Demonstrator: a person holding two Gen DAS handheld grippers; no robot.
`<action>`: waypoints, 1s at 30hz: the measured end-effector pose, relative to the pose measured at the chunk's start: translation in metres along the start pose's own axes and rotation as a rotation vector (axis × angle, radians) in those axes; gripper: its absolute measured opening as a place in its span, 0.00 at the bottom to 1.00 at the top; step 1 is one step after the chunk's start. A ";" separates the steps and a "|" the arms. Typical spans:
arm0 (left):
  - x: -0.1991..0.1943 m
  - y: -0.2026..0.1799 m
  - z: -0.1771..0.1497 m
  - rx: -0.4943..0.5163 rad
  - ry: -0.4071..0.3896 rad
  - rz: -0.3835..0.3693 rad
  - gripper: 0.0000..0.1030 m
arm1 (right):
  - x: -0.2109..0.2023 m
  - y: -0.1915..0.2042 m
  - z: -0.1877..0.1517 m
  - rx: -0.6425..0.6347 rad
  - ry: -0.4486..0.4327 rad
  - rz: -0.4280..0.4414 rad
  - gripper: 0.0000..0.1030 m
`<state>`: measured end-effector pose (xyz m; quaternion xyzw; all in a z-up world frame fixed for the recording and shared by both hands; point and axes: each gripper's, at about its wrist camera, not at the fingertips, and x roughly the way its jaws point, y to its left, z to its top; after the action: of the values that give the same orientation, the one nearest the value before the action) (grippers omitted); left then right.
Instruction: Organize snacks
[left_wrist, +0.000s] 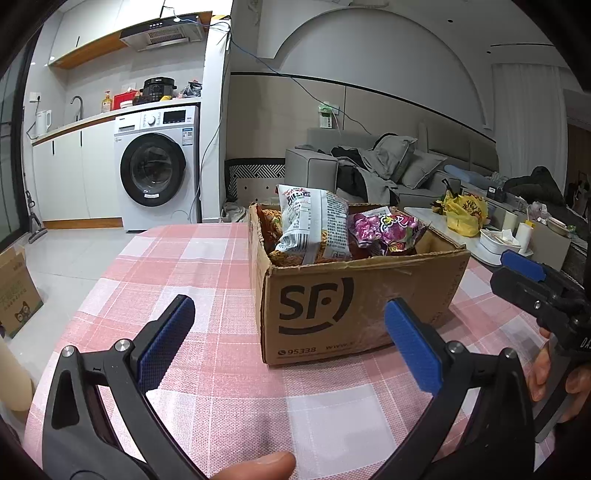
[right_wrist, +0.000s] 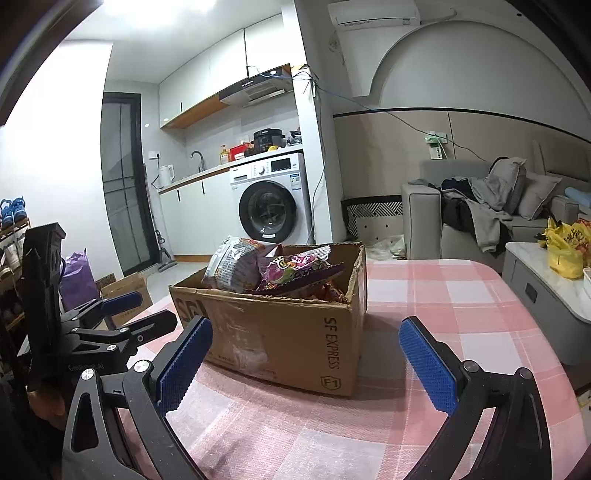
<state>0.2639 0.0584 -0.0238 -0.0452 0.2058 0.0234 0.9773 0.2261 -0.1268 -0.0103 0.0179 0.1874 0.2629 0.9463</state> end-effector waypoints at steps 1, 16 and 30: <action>0.000 0.000 0.000 0.000 -0.002 0.000 0.99 | 0.000 -0.001 0.000 0.004 0.000 0.000 1.00; 0.000 0.000 0.001 0.002 -0.004 -0.002 0.99 | 0.001 -0.002 0.000 -0.001 0.000 0.002 1.00; 0.000 0.000 0.000 0.003 -0.005 -0.002 0.99 | 0.002 -0.002 0.000 -0.005 0.001 0.001 1.00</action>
<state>0.2643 0.0580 -0.0241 -0.0439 0.2032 0.0224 0.9779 0.2286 -0.1272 -0.0112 0.0155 0.1870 0.2641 0.9461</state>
